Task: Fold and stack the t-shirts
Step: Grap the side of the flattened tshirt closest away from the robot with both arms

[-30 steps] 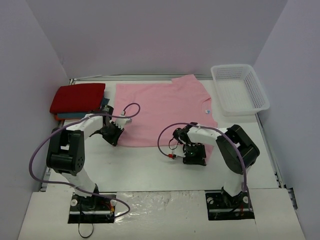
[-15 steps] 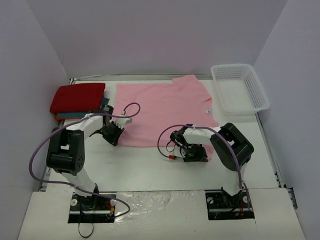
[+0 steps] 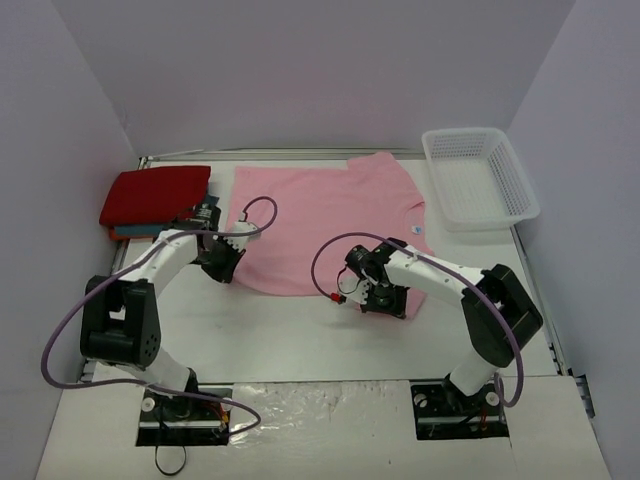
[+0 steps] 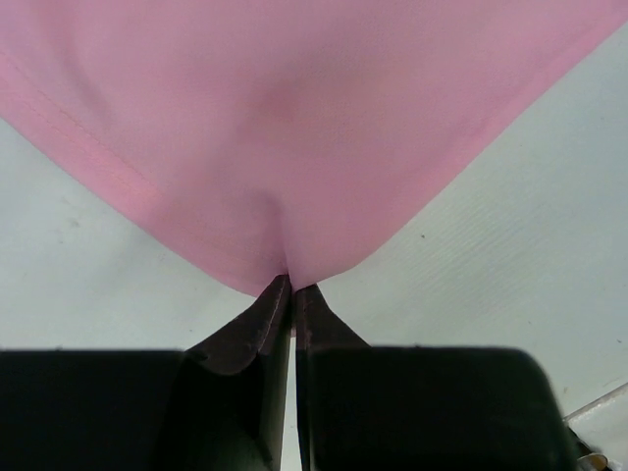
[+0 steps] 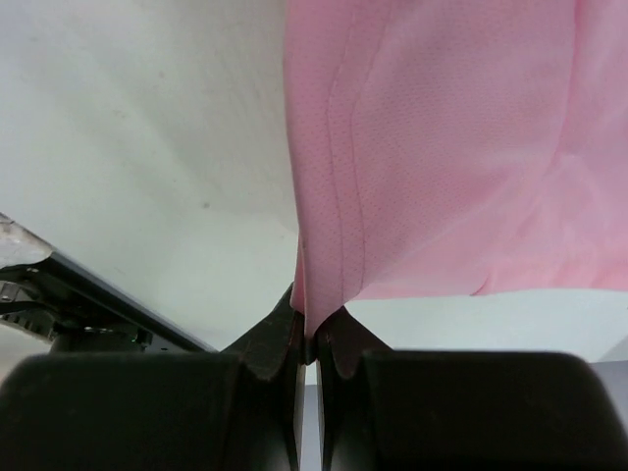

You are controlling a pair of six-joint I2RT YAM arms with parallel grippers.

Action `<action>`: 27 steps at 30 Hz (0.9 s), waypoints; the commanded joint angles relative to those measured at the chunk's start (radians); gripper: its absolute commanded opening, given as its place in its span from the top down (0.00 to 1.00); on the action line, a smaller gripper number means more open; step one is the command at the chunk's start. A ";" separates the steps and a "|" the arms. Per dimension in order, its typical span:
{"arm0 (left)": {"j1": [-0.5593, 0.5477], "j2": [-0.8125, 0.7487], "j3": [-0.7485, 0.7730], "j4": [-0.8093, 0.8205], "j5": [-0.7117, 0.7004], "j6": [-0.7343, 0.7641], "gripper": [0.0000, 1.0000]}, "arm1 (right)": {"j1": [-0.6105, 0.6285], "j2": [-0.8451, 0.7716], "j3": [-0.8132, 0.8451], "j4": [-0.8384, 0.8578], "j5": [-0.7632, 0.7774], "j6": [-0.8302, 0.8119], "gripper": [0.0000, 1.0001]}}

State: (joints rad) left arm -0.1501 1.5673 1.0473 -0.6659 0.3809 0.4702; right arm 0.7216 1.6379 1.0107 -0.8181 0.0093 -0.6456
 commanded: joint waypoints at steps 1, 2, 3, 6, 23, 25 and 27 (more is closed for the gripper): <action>0.003 -0.090 0.005 -0.049 0.023 0.030 0.98 | 0.006 -0.053 0.014 -0.127 -0.023 0.038 1.00; 0.003 -0.110 0.000 -0.057 0.021 0.038 0.98 | 0.006 -0.065 0.011 -0.142 -0.022 0.047 1.00; 0.003 -0.119 -0.009 -0.061 0.018 0.042 0.98 | 0.007 -0.072 0.008 -0.150 -0.017 0.050 1.00; 0.001 -0.151 -0.029 -0.067 0.004 0.056 0.98 | 0.006 -0.092 -0.001 -0.167 -0.012 0.066 1.00; 0.004 -0.334 -0.130 -0.127 0.000 0.137 0.98 | 0.004 -0.144 0.083 -0.285 -0.048 0.084 1.00; 0.004 -0.348 -0.125 -0.130 0.001 0.139 0.97 | -0.002 -0.141 0.101 -0.270 -0.040 0.081 1.00; 0.004 -0.354 -0.113 -0.136 0.004 0.140 0.98 | -0.013 -0.139 0.130 -0.253 -0.028 0.077 1.00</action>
State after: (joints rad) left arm -0.1501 1.2430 0.9058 -0.7631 0.3729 0.5808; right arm 0.7185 1.5200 1.0824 -1.0222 -0.0433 -0.5690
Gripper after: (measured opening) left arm 0.034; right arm 0.013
